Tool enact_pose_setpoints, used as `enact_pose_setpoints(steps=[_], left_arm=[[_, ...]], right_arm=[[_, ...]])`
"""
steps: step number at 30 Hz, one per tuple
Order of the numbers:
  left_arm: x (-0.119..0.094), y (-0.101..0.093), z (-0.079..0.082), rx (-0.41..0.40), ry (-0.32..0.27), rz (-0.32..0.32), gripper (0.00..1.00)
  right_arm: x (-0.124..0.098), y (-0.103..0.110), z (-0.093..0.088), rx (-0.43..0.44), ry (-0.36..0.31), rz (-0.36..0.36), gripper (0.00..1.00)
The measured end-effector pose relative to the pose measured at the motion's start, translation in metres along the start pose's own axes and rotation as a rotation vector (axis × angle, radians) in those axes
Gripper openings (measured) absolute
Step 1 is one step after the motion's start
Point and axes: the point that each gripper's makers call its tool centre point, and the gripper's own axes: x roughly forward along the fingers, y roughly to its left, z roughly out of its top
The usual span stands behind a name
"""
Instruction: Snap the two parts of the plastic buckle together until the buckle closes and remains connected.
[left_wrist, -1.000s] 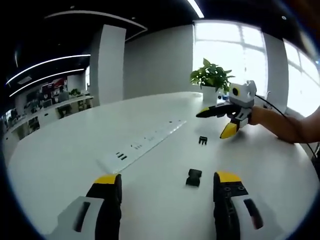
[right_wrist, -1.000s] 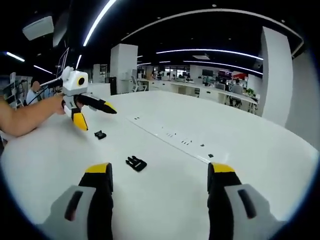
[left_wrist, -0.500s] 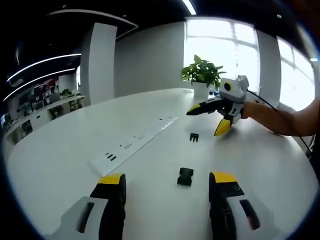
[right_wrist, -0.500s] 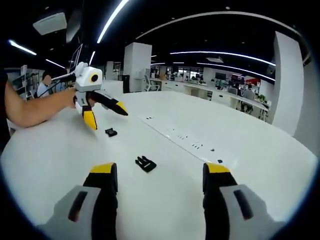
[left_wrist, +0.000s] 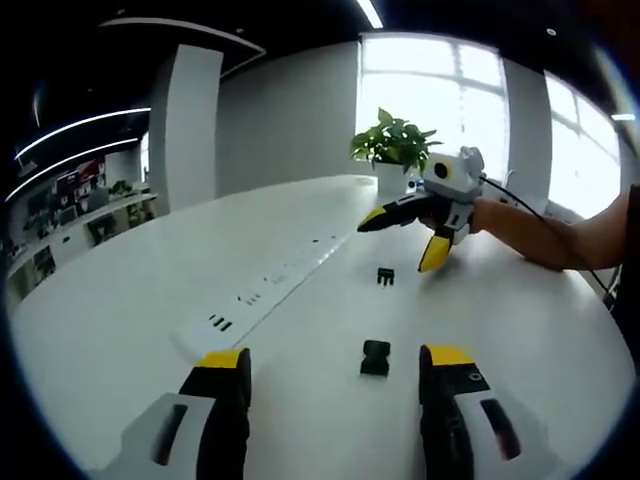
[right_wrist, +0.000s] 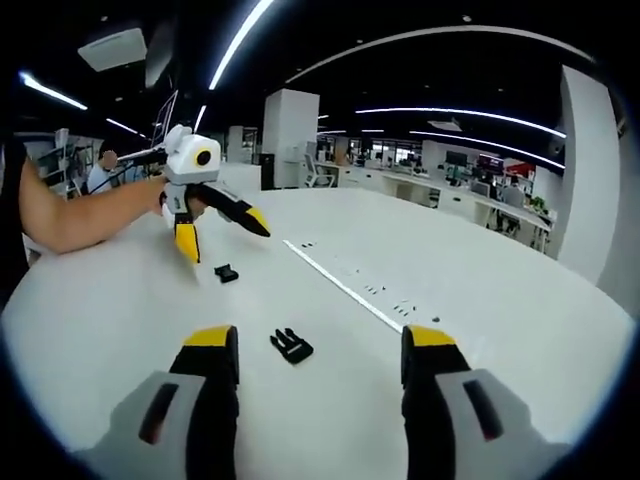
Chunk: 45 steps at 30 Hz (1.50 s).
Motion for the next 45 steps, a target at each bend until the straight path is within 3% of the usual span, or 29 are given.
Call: enact_pose_setpoints(steps=[5,18,27,33,39,45], left_arm=[[-0.002,-0.003,-0.004,0.030,0.012,-0.015,0.69],[0.005,-0.005,-0.008,0.052,0.040,-0.032,0.68],[0.014,-0.007,-0.009,0.061,0.059,-0.039,0.65],[0.013,-0.005,-0.008,0.067,0.055,-0.040,0.59],[0.011,-0.004,0.003,0.063,0.017,-0.048,0.58],[0.019,-0.016,0.003,0.082,0.026,-0.109,0.51]], right_arm=[[0.005,0.009,0.001,-0.014,0.002,0.051,0.64],[0.001,0.002,0.006,0.017,-0.035,0.097,0.57],[-0.006,-0.003,-0.005,-0.001,-0.011,0.137,0.57],[0.000,-0.008,0.001,-0.005,-0.033,0.134,0.54],[0.007,-0.003,0.013,-0.083,-0.050,0.159,0.53],[0.006,0.007,0.008,-0.072,-0.037,0.210,0.49]])
